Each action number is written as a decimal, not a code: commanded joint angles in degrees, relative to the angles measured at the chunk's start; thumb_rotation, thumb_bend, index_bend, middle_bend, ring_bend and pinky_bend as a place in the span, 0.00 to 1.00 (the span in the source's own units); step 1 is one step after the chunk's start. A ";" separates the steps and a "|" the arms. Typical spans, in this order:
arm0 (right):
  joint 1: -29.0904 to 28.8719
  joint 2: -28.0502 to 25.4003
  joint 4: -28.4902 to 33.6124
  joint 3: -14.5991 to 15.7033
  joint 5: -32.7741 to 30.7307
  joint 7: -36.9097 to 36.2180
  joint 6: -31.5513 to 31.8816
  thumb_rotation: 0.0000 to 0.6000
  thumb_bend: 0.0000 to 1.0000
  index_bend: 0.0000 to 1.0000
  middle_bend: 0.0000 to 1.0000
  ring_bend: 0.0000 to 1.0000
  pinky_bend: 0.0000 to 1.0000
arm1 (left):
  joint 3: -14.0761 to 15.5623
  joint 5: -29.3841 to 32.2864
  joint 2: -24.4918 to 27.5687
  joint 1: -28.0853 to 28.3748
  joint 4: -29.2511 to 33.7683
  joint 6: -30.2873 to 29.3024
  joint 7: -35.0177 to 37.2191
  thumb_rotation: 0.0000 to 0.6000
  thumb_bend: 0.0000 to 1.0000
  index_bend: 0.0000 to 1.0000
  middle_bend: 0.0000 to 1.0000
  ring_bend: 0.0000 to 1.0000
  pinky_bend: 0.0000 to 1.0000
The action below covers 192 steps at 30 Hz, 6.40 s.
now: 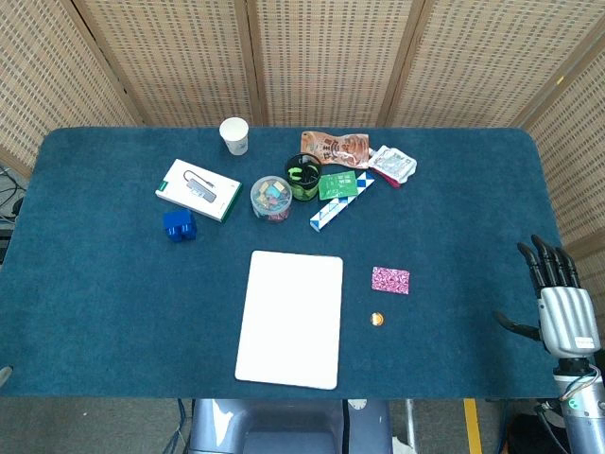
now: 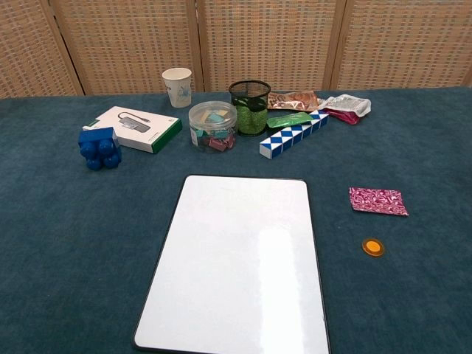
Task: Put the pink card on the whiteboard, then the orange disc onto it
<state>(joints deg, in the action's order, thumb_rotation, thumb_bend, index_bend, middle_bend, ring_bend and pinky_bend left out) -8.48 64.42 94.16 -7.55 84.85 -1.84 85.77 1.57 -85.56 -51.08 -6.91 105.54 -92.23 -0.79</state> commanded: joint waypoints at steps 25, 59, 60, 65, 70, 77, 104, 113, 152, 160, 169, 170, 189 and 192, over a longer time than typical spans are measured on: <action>-19.03 8.49 -1.79 -3.67 -10.76 12.50 -30.17 1.00 0.00 0.07 0.00 0.00 0.00 | -1.18 3.76 -0.05 1.08 0.00 2.38 -0.56 1.00 0.00 0.00 0.00 0.00 0.00; -34.14 25.18 -11.44 -2.91 -48.01 40.43 -32.66 1.00 0.00 0.26 0.00 0.00 0.00 | -1.75 7.65 -0.62 2.97 -1.01 6.96 -0.01 1.00 0.00 0.00 0.00 0.00 0.00; -34.27 25.28 -11.66 -2.88 -48.23 40.47 -32.68 1.00 0.00 0.27 0.00 0.00 0.00 | -1.75 7.69 -0.62 2.99 -1.03 7.01 0.00 1.00 0.00 0.00 0.00 0.00 0.00; -34.95 25.80 -12.77 -2.22 -49.28 41.12 -32.84 1.00 0.03 0.33 0.00 0.00 0.00 | -1.65 7.72 -0.72 3.23 -1.11 7.52 -0.14 1.00 0.00 0.00 0.00 0.00 0.00; -35.47 26.11 -13.17 -1.74 -49.69 41.19 -32.82 1.00 0.14 0.47 0.00 0.00 0.00 | -1.65 7.84 -0.72 3.23 -1.04 7.54 -0.04 1.00 0.00 0.00 0.00 0.00 0.00; -35.29 25.22 -11.70 -1.11 -47.24 39.74 -31.90 1.00 0.16 0.51 0.00 0.00 0.00 | -1.57 7.71 -0.68 3.27 -1.02 7.57 0.05 1.00 0.00 0.00 0.00 0.00 0.00; -46.31 31.68 9.84 -4.70 -50.56 53.01 -20.87 1.00 0.15 0.51 0.00 0.00 0.00 | -1.54 7.91 -0.38 3.47 -1.38 8.12 1.31 1.00 0.00 0.00 0.00 0.00 0.00; -47.42 35.03 10.11 -5.60 -53.22 52.44 -18.69 1.00 0.00 0.00 0.00 0.00 0.00 | -1.52 7.97 -0.17 3.57 -1.72 8.46 2.12 1.00 0.00 0.00 0.00 0.00 0.00; -29.52 21.91 -3.85 13.48 -18.73 28.79 -23.52 1.00 0.26 0.39 0.00 0.00 0.00 | -0.97 7.76 -1.30 3.80 -1.02 8.51 -1.20 1.00 0.00 0.00 0.00 0.00 0.00; -28.60 22.42 -5.54 12.54 -18.06 28.27 -24.81 1.00 0.31 0.39 0.00 0.00 0.00 | -0.96 7.83 -1.30 3.86 -1.00 8.63 -1.14 1.00 0.00 0.00 0.00 0.00 0.00; -28.26 22.33 -6.78 11.26 -18.75 28.29 -27.00 1.00 0.31 0.40 0.00 0.00 0.00 | -0.84 7.73 -1.44 3.96 -0.87 8.77 -1.59 1.00 0.00 0.00 0.00 0.00 0.00; -28.22 22.30 -6.85 11.20 -18.81 28.37 -27.31 1.00 0.31 0.40 0.00 0.00 0.00 | -0.82 7.73 -1.48 3.99 -0.86 8.84 -1.68 1.00 0.00 0.00 0.00 0.00 0.00; -26.98 22.26 -9.82 10.18 -18.04 27.61 -30.03 1.00 0.34 0.53 0.00 0.00 0.00 | -0.73 7.95 -1.75 4.13 -0.84 9.04 -2.32 1.00 0.00 0.00 0.00 0.00 0.00; -26.77 22.35 -9.78 9.96 -17.52 26.90 -30.25 1.00 0.34 0.56 0.00 0.00 0.00 | -0.72 8.01 -1.82 4.13 -0.84 9.04 -2.47 1.00 0.00 0.00 0.00 0.00 0.00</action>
<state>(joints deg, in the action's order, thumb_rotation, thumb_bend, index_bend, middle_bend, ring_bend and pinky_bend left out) -35.33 86.73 84.32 2.50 67.17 25.27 55.62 0.85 -77.56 -52.90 -2.78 104.70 -83.19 -3.25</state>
